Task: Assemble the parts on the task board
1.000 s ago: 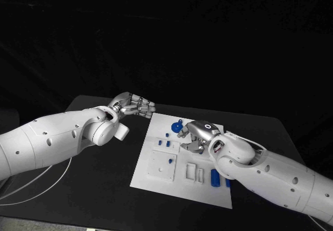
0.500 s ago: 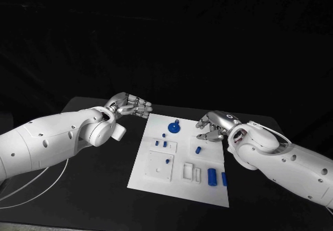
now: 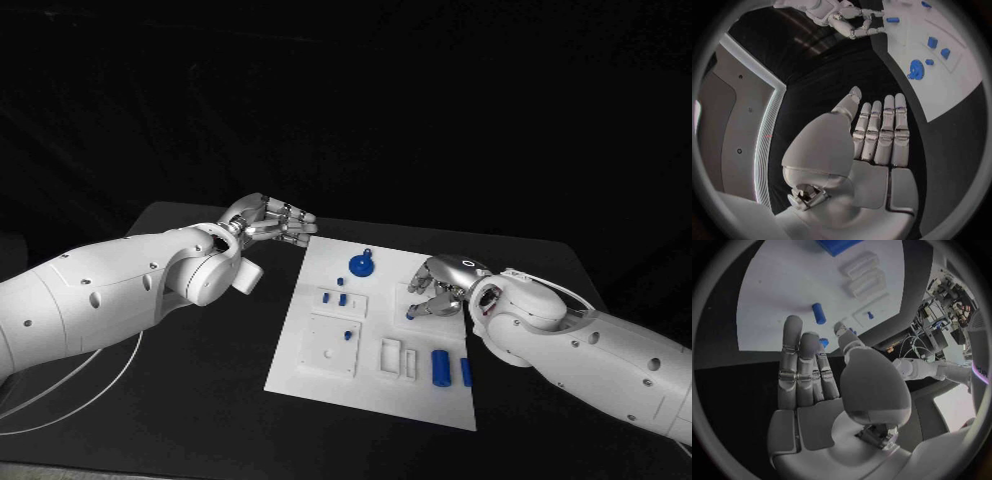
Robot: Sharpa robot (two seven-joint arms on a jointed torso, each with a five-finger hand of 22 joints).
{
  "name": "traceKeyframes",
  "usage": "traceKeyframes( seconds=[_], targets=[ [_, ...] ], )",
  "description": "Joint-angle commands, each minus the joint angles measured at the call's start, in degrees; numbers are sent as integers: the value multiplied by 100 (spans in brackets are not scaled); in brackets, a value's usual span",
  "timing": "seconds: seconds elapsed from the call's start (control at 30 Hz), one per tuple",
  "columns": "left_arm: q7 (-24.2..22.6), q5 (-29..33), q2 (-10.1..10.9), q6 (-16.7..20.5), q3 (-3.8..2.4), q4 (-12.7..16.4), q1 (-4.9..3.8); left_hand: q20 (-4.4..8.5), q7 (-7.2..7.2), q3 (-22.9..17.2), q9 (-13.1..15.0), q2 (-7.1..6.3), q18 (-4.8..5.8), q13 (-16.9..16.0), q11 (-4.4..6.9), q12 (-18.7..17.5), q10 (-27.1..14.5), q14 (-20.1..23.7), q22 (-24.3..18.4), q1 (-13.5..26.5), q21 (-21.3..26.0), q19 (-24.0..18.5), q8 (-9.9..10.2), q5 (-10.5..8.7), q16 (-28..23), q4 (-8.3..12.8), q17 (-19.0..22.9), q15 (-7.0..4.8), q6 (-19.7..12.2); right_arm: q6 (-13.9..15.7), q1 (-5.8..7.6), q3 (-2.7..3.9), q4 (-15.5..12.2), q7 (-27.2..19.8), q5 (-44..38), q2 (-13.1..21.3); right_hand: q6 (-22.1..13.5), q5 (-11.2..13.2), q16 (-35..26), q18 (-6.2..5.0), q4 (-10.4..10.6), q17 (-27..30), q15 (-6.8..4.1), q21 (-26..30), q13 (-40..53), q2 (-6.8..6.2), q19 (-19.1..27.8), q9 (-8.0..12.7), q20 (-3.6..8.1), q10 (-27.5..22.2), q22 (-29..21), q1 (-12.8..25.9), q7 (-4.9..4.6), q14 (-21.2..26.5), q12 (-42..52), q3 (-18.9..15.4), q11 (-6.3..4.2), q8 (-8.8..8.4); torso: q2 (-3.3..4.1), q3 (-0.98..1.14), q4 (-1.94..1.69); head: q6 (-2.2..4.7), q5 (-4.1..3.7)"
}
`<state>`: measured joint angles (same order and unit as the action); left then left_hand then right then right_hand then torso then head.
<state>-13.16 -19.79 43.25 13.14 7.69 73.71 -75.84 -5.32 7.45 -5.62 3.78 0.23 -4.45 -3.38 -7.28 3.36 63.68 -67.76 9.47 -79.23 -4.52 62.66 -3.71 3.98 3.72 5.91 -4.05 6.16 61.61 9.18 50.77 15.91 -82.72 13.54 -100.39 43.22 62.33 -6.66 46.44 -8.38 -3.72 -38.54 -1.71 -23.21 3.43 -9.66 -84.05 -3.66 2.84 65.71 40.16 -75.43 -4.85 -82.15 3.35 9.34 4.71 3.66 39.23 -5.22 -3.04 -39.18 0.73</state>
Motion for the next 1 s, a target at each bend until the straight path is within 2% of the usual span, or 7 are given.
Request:
traceKeyframes(
  seconds=[0.03,0.3,0.4,0.57,0.6,0.9,1.0],
  targets=[
    [-83,25,-6,-38,-3,19,3,-17,2,-5,-2,17,-8,3,-18,4,-14,20,-5,-36,-20,20,4,4,-2,-37,-7,28,23,-278,-22,-34,21,40,-73,-11,-55,-24,26,1,34,9,39,21,2,3,-213,7,-26,-30,-9,-52,4,-14,33,-7,-22,-10,-2,-6,10,-19,13],
    [-77,25,-1,-49,-2,26,5,-17,2,-5,-2,17,-8,3,-18,4,-14,20,-5,-36,-20,20,4,4,-2,-37,-7,28,23,-269,-53,-225,81,29,-129,-71,-6,159,36,14,85,24,39,-5,1,106,-218,7,-31,93,-39,-81,-26,-26,31,9,-50,-9,-4,-9,15,-29,18],
    [-75,25,-1,-56,-2,26,5,-17,2,-5,-2,17,-8,3,-18,4,-14,20,-5,-36,-20,20,4,4,-2,-37,-7,28,23,-82,-59,-253,119,24,-195,-117,26,346,39,10,-41,25,13,-59,-6,222,-223,10,-7,203,-35,-130,-62,-26,20,633,-69,-14,-3,-4,14,-23,64],
    [-71,25,1,-68,-2,19,6,-17,1,2,-2,23,-8,3,-18,5,-11,18,-15,-37,-21,23,4,3,-2,-45,-7,28,29,143,-65,-272,162,8,-244,-206,73,385,78,47,-196,-17,5,-150,-6,47,-219,6,19,336,-1,78,-63,-39,14,1791,-107,-9,-7,-8,4,-37,73],
    [-71,25,0,-72,-2,17,6,-17,1,2,-2,23,-8,3,-18,5,-11,18,-15,-37,-21,23,4,3,-2,-45,-7,28,29,171,-66,-274,170,8,-234,-223,95,388,88,51,-246,-36,-7,-176,-7,-82,-204,7,34,371,12,247,-46,-30,12,2191,-116,-12,-7,-9,3,-38,72],
    [-73,23,-12,-82,-2,0,6,-19,5,7,-2,21,-8,3,-21,4,-22,23,-21,-36,-20,21,5,7,-2,-48,-7,30,18,282,-70,-278,259,21,-243,-317,188,389,88,63,-340,-52,-23,-196,-4,5,-199,-3,47,472,35,202,-69,-28,19,2375,-143,9,-2,-5,21,-62,91],
    [-72,22,-12,-88,-2,-1,6,-19,5,7,-2,21,-8,3,-21,4,-22,23,-21,-36,-20,21,5,7,-2,-48,-7,30,18,346,-77,-279,282,37,-295,-331,402,389,99,63,-400,-66,-52,-219,3,128,-199,-17,69,641,60,100,-98,-32,41,2493,-180,41,-5,-4,23,-74,85]
  ],
)
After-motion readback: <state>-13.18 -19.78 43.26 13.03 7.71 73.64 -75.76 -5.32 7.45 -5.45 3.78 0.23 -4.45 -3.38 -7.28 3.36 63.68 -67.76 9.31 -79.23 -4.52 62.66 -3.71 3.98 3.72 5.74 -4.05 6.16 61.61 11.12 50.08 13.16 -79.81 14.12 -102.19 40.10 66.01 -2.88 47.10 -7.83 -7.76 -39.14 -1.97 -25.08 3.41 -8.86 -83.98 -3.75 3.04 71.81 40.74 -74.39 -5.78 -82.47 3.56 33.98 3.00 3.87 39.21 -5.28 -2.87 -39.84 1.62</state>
